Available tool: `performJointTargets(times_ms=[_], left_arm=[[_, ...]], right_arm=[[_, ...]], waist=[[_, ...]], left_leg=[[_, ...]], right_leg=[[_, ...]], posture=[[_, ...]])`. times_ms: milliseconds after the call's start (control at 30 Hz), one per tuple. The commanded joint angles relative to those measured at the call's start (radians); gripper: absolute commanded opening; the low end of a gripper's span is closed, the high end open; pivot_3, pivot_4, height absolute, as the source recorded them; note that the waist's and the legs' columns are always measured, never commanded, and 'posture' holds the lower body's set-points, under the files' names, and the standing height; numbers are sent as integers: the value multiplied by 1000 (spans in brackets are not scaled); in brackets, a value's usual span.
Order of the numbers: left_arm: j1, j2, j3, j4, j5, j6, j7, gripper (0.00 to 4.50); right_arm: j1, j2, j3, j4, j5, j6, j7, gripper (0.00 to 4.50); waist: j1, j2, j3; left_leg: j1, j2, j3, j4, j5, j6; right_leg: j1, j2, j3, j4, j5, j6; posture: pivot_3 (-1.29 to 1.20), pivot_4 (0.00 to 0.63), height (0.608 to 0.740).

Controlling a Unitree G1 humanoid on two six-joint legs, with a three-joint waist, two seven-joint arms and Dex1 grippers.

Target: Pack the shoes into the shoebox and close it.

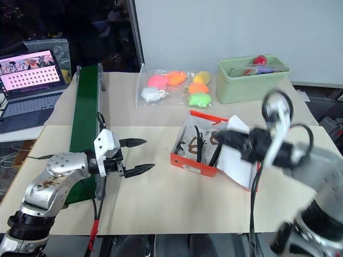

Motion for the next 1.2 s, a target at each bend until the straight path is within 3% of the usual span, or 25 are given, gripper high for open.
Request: performJointTargets(times_ms=[33, 133, 300, 567, 667, 867, 1200], left_arm=[[-13, 6, -3, -3, -5, -34, -25, 4500], [-26, 2, -16, 9, 1, -40, -33, 4500], [-33, 3, -27, 2, -8, -35, -45, 4500], [-32, 22, -29, 6, 1, -43, -65, 4500], [-36, 22, -30, 5, 0, -40, -62, 4500], [-47, 26, -24, 6, -1, -37, -61, 4500], [-51, 29, -25, -16, -5, -25, -50, 4500]], right_arm=[[238, -56, -2, -132, 83, -77, 110, 96], [364, -108, 161, -174, -43, -183, 82, 31], [371, -90, 448, -33, -343, -354, -126, 31], [265, 118, 629, 229, -624, -574, -364, 31], [271, 138, 680, 254, -692, -618, -388, 31], [284, 208, 682, 308, -804, -698, -493, 31], [337, 464, 478, 442, -913, -951, -810, 31]], waist=[[0, 0, 0], [-15, 0, 0], [-14, -1, -1], [-9, -1, -1], [-8, -1, 0], [-9, -1, -1], [1, -6, -5]], left_leg=[[1, 0, 0, 0, 0, 0], [2, 0, 2, 0, 0, 0], [7, 1, 4, 0, 1, 0], [3, 1, 4, 0, 2, 0], [3, 0, 4, 0, 2, 0], [4, 0, 4, 0, 2, 0], [7, 0, 5, 0, 2, 0]], right_leg=[[0, 0, 0, 0, 0, 0], [0, 0, 2, 1, -1, 0], [3, 1, 4, 1, -4, 7], [-1, 1, 6, 2, -1, 1], [-2, 1, 6, 2, -1, 1], [0, 1, 6, 2, -1, 2], [3, 0, 5, 2, -1, 1]], posture=[[0, 150, 729], [0, 150, 729], [0, 150, 729], [0, 150, 729], [0, 150, 729], [0, 150, 729], [0, 150, 729]])
